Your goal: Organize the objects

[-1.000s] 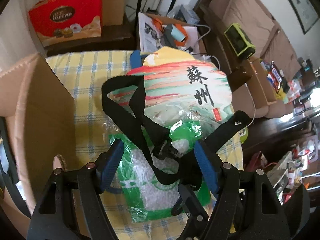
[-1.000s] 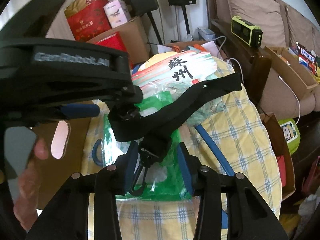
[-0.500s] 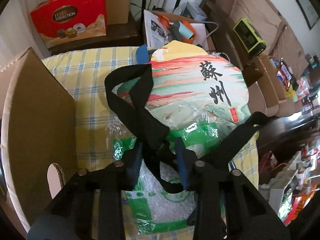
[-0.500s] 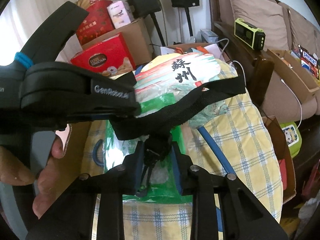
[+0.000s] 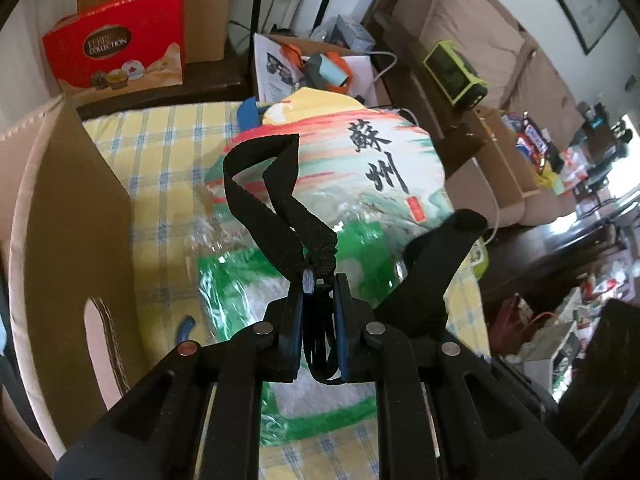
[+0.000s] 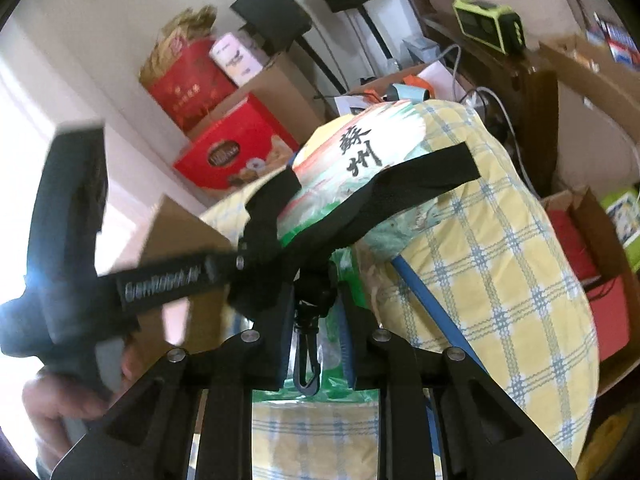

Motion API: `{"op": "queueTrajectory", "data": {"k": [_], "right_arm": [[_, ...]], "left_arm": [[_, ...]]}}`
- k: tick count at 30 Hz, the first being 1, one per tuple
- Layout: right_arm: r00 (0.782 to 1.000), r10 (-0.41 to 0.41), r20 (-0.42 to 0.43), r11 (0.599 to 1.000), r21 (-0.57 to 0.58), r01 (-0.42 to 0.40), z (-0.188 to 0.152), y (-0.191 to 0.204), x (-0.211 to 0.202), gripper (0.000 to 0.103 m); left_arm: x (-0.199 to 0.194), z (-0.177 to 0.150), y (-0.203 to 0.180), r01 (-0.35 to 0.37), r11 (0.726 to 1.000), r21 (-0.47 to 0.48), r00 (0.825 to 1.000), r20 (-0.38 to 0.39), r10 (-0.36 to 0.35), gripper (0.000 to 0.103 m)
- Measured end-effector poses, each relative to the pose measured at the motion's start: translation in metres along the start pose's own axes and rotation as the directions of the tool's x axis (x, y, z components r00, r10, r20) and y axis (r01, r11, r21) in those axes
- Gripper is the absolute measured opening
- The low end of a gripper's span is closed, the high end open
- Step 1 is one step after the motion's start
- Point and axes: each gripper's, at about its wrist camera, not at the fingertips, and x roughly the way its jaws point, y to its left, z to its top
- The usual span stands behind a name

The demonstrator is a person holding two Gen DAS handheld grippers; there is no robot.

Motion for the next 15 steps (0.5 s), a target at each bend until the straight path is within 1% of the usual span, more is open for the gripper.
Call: {"op": "queueTrajectory", "data": {"k": [1, 5, 8, 9, 10, 11, 12, 15], "right_arm": [[1.000, 0.009, -0.001, 1.000, 0.018, -0.009, 0.003, -0.003, -0.001, 0.013], [1.000, -0.014, -0.008, 0.998, 0.062, 0.015, 0.006, -0.010, 0.002, 0.014], [1.000, 0.008, -0.018, 0.994, 0.109, -0.006, 0.004, -0.017, 0.005, 0.016], [1.000, 0.021, -0.018, 0.992, 0.127, -0.019, 0.004, -0.020, 0.005, 0.024], [0.999, 0.043, -0.011, 0.988, 0.146, -0.041, 0.004, -0.022, 0.004, 0.036], [0.998, 0.058, -0.003, 0.986, 0.157, -0.057, 0.004, -0.024, 0.003, 0.040], [0.998, 0.069, 0.006, 0.984, 0.162, -0.069, 0.004, -0.024, 0.002, 0.042], [0.995, 0.095, 0.008, 0.980, 0.175, -0.095, 0.005, -0.024, 0.003, 0.042]], "left_arm": [[0.000, -0.003, 0.000, 0.006, 1.000, 0.000, 1.000, -0.004, -0.006, 0.012], [0.003, -0.014, 0.001, 0.029, 0.999, -0.014, 0.999, -0.025, -0.029, 0.012], [0.003, -0.022, 0.000, 0.024, 1.000, -0.011, 0.999, -0.020, -0.025, 0.012], [0.003, -0.023, 0.000, 0.023, 1.000, -0.010, 1.000, -0.017, -0.023, 0.012], [0.002, -0.025, -0.001, 0.024, 1.000, -0.008, 1.000, -0.015, -0.024, 0.012], [0.002, -0.026, -0.001, 0.025, 1.000, -0.009, 1.000, -0.014, -0.025, 0.012], [0.002, -0.027, -0.001, 0.026, 1.000, -0.009, 1.000, -0.013, -0.027, 0.012], [0.002, -0.029, -0.001, 0.029, 0.999, -0.012, 1.000, -0.007, -0.030, 0.012]]}}
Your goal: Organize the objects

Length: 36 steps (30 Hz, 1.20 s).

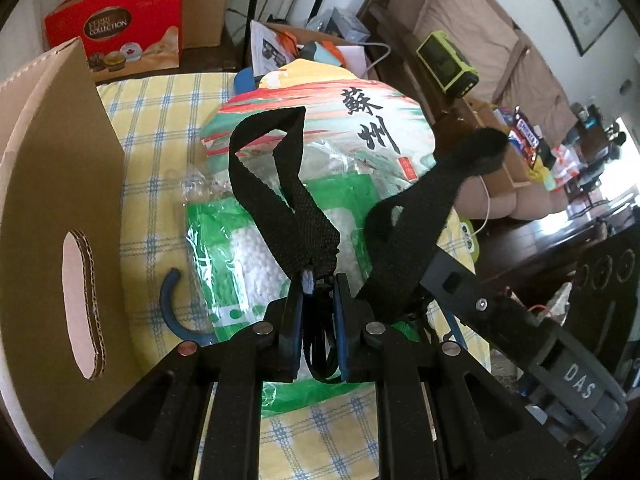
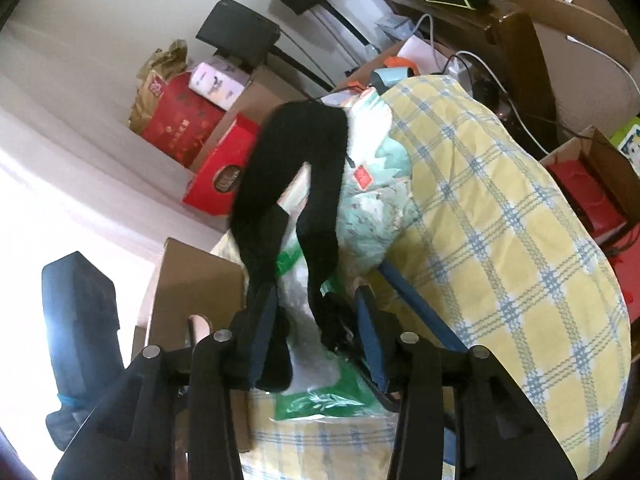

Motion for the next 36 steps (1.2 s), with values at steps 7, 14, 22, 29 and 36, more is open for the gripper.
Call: {"op": "queueTrajectory", "data": {"k": [7, 14, 22, 29, 36], "right_arm": [[1.000, 0.029, -0.003, 0.998, 0.052, -0.029, -0.001, -0.008, -0.002, 0.043], [0.997, 0.074, -0.011, 0.993, 0.094, -0.072, -0.004, -0.024, -0.006, 0.044], [0.991, -0.132, -0.007, 0.985, -0.109, 0.131, -0.010, 0.016, 0.005, 0.052], [0.982, -0.190, -0.023, 0.974, -0.128, 0.186, -0.015, 0.017, 0.011, 0.036], [0.991, -0.112, -0.077, 0.992, -0.067, 0.107, -0.016, 0.003, 0.002, 0.012]], "left_arm": [[0.000, -0.002, 0.007, 0.017, 0.999, -0.037, 1.000, 0.011, -0.016, 0.012], [0.000, -0.004, 0.009, 0.008, 0.999, -0.043, 1.000, 0.016, -0.008, 0.012], [-0.001, -0.015, 0.009, 0.038, 0.997, -0.072, 0.999, 0.021, -0.036, 0.012], [-0.003, -0.023, 0.010, 0.048, 0.996, -0.073, 0.999, 0.030, -0.046, 0.012], [-0.005, -0.028, 0.007, 0.113, 0.991, -0.070, 0.993, 0.026, -0.112, 0.012]]}}
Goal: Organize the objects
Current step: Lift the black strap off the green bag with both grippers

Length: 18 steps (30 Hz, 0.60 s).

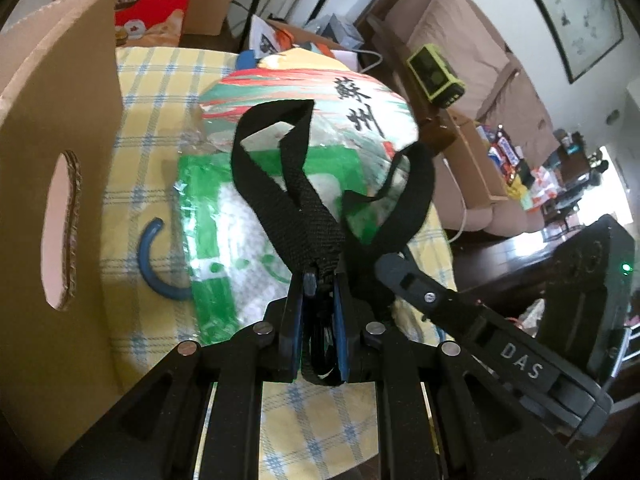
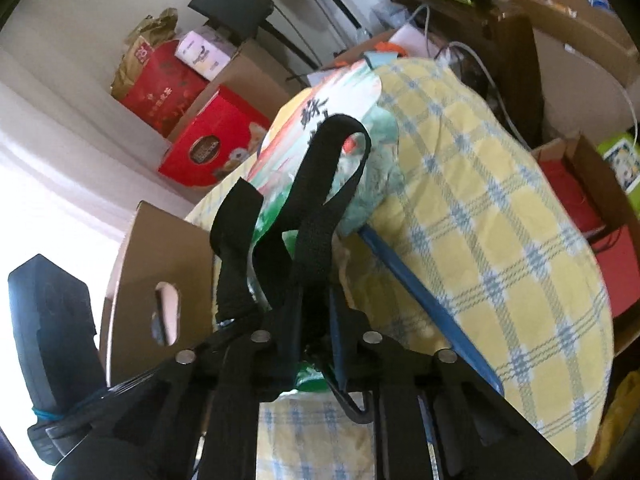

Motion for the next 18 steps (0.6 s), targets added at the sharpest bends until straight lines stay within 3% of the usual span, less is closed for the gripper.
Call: {"op": "queueTrajectory", "data": {"k": [3, 8, 10, 13, 15, 16, 18], "right_arm": [[0.996, 0.080, -0.035, 0.996, 0.037, -0.079, -0.002, -0.003, 0.001, 0.012], [0.993, 0.103, -0.058, 0.993, 0.061, -0.099, -0.010, -0.015, -0.005, 0.014], [0.991, 0.118, -0.070, 0.992, 0.040, -0.116, -0.017, -0.018, -0.010, 0.016], [0.994, 0.076, -0.080, 0.995, -0.053, -0.080, -0.026, -0.011, -0.016, 0.018], [0.994, 0.057, -0.090, 0.993, -0.099, -0.066, -0.029, -0.004, -0.015, 0.026], [0.993, 0.068, -0.095, 0.992, -0.097, -0.077, -0.030, -0.002, -0.014, 0.035], [0.989, 0.113, -0.097, 0.991, -0.055, -0.119, -0.030, -0.005, -0.012, 0.040]], "left_arm": [[0.002, -0.002, -0.003, 0.023, 1.000, 0.009, 1.000, -0.018, -0.023, 0.012], [0.003, -0.002, 0.004, 0.068, 0.997, -0.026, 0.997, -0.034, -0.069, 0.012], [0.003, -0.003, 0.005, 0.071, 0.997, -0.028, 0.997, -0.035, -0.072, 0.012], [0.003, -0.002, 0.005, 0.067, 0.997, -0.027, 0.997, -0.038, -0.068, 0.012], [0.003, -0.003, 0.002, 0.055, 0.998, -0.013, 0.998, -0.042, -0.055, 0.012], [0.002, -0.003, 0.000, 0.050, 0.999, -0.006, 0.998, -0.047, -0.051, 0.012], [0.001, -0.006, 0.002, 0.060, 0.998, -0.014, 0.996, -0.059, -0.061, 0.012]]}}
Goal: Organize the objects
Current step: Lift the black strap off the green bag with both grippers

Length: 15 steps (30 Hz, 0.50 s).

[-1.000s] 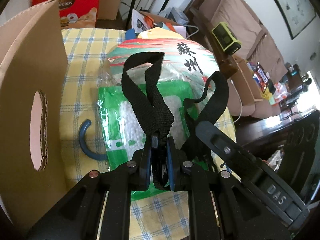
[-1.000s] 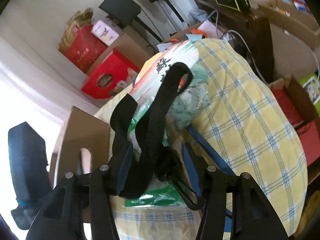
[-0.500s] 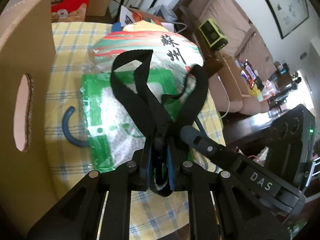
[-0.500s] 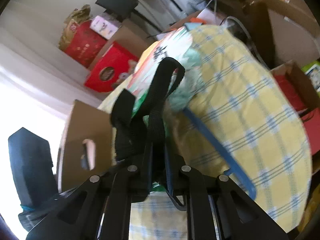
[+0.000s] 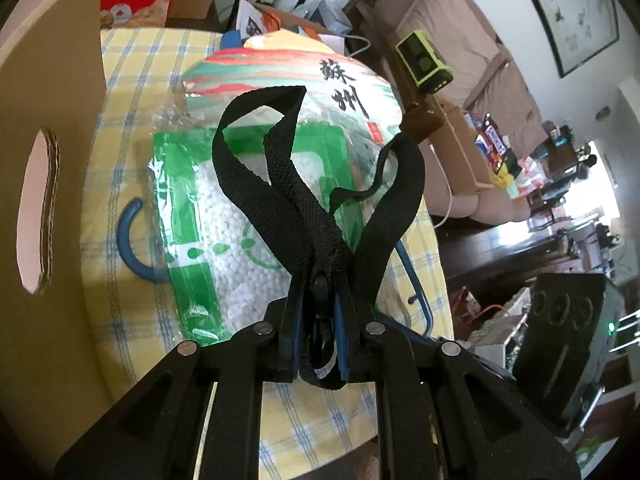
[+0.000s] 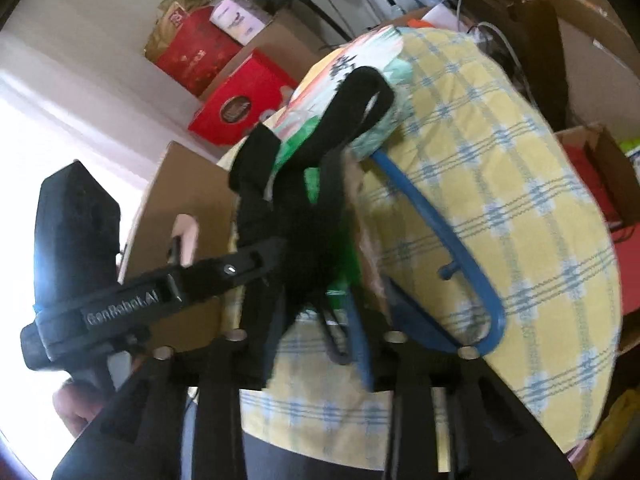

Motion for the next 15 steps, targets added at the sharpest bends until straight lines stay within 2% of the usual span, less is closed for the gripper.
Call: {"op": "queueTrajectory", "data": {"k": [8, 15], "right_arm": [[0.996, 0.091, -0.003, 0.993, 0.072, -0.091, -0.008, -0.014, 0.001, 0.038], [0.999, -0.006, -0.033, 0.999, -0.037, 0.005, -0.020, -0.002, -0.001, 0.037]], "left_arm": [[-0.005, -0.011, 0.004, 0.013, 1.000, -0.023, 1.000, -0.008, -0.013, 0.012], [-0.001, -0.009, 0.003, -0.007, 1.000, -0.006, 1.000, -0.020, 0.007, 0.012]]}}
